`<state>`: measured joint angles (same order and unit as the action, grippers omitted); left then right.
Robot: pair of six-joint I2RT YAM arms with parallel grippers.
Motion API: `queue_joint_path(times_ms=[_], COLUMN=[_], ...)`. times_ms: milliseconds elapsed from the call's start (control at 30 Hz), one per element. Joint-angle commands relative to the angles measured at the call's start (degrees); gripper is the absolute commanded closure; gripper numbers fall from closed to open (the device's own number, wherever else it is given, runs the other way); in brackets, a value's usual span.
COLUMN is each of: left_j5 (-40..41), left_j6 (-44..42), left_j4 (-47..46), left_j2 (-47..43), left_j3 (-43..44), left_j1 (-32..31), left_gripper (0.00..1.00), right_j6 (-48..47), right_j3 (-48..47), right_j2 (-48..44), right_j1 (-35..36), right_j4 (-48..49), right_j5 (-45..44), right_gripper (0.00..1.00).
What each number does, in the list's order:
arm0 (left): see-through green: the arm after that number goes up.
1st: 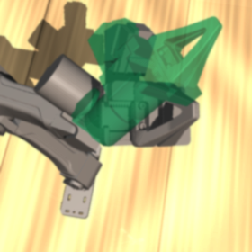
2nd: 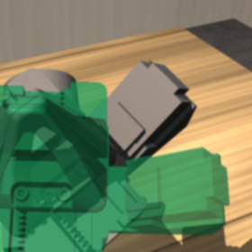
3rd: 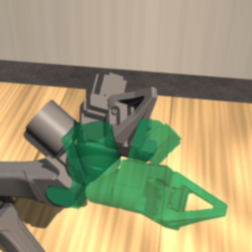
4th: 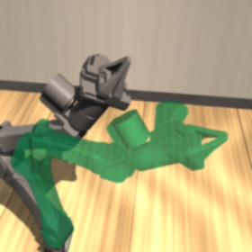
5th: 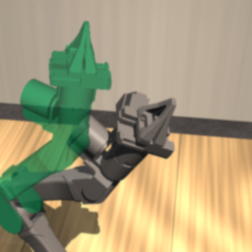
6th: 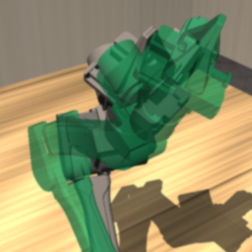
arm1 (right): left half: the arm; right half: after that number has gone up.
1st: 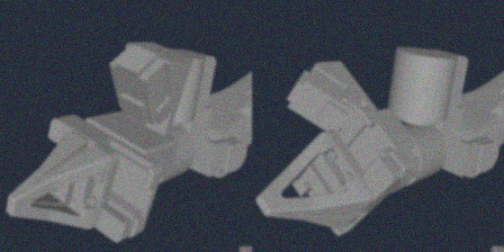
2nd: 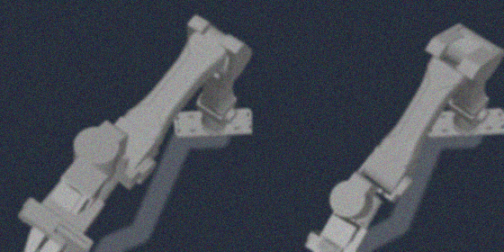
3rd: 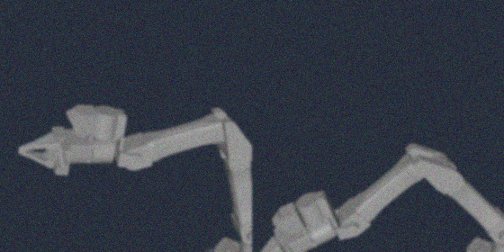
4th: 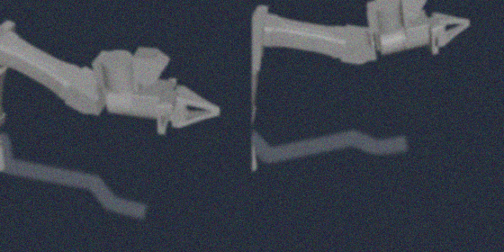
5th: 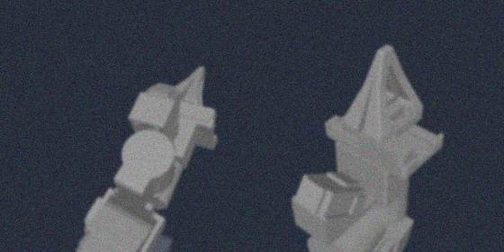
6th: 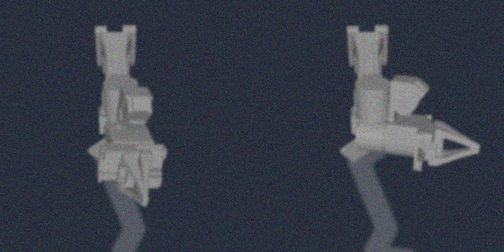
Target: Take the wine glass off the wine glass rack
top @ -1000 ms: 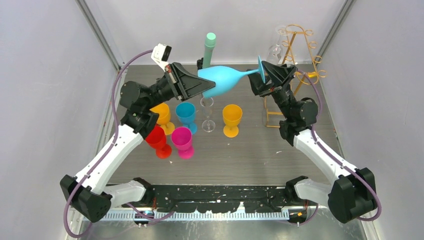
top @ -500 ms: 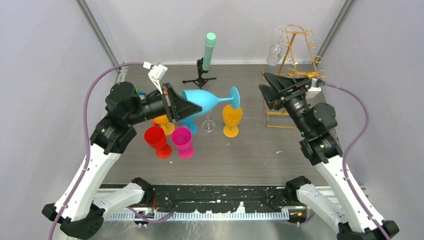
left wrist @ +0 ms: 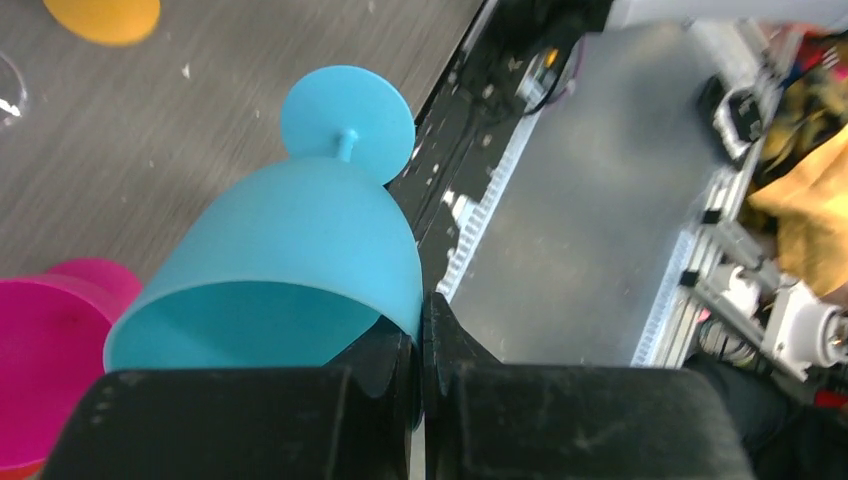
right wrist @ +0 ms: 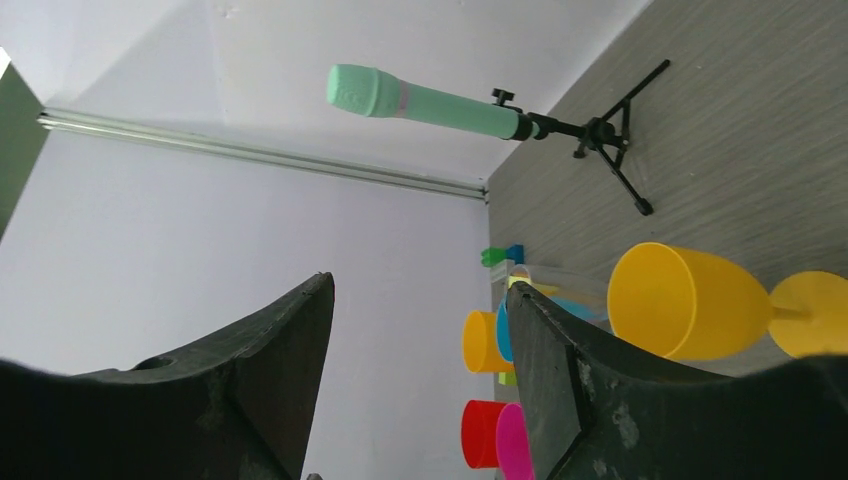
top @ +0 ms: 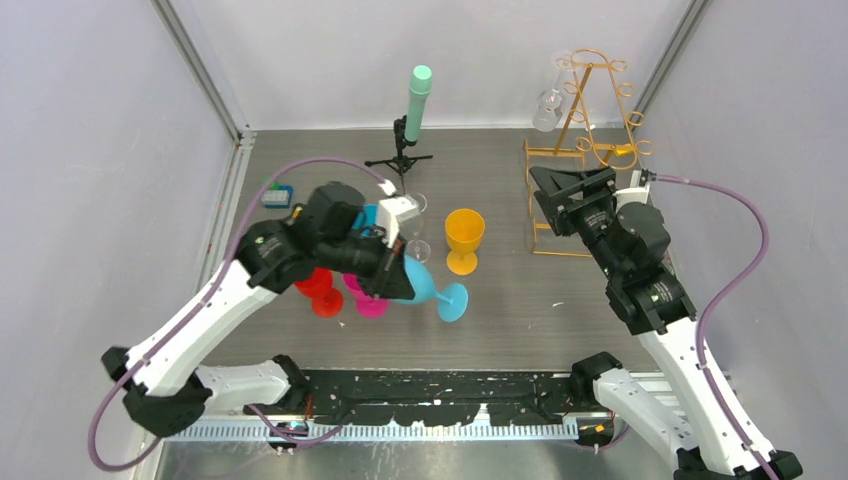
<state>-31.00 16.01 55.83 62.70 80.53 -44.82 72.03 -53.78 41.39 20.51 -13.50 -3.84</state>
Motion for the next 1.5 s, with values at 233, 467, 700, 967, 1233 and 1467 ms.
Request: queue_joint_path(times_ms=[233, 467, 700, 967, 1233, 1467], left_j5=[28.02, 31.39, 36.44, 37.76, 36.84, 39.02], left_j6=[-0.35, 1.93, 2.27, 2.11, 2.07, 1.75], left_j4=[12.89, 12.40, 12.80, 10.97, 10.12, 10.93], left_j2=[19.30, 27.80, 32.58, 34.10, 35.35, 33.93], left_j3=[10.88, 12.06, 12.14, 10.61, 10.27, 11.77], left_j1=[-11.67, -14.01, -14.30, -14.28, -14.26, -14.26], left_gripper=[1.00, 1.00, 1.00, 0.93, 0.86, 0.66], right_j6=[-3.93, -4.52, -4.87, -4.88, -5.60, -5.79], right_j3=[-2.96, -2.87, -2.68, -2.30, -4.24, -5.50], right_j2=[-0.67, -2.26, -3.07, -3.60, -2.73, -2.21], right_j1=[0.05, 0.06, 0.05, 0.05, 0.05, 0.05], right_j4=[-3.82, -5.21, -5.99, -6.22, -9.16, -9.51], right_j5=[-3.58, -4.73, -5.11, -5.59, -5.45, -4.74], right_gripper=[0.32, 0.32, 0.32, 0.32, 0.34, 0.37])
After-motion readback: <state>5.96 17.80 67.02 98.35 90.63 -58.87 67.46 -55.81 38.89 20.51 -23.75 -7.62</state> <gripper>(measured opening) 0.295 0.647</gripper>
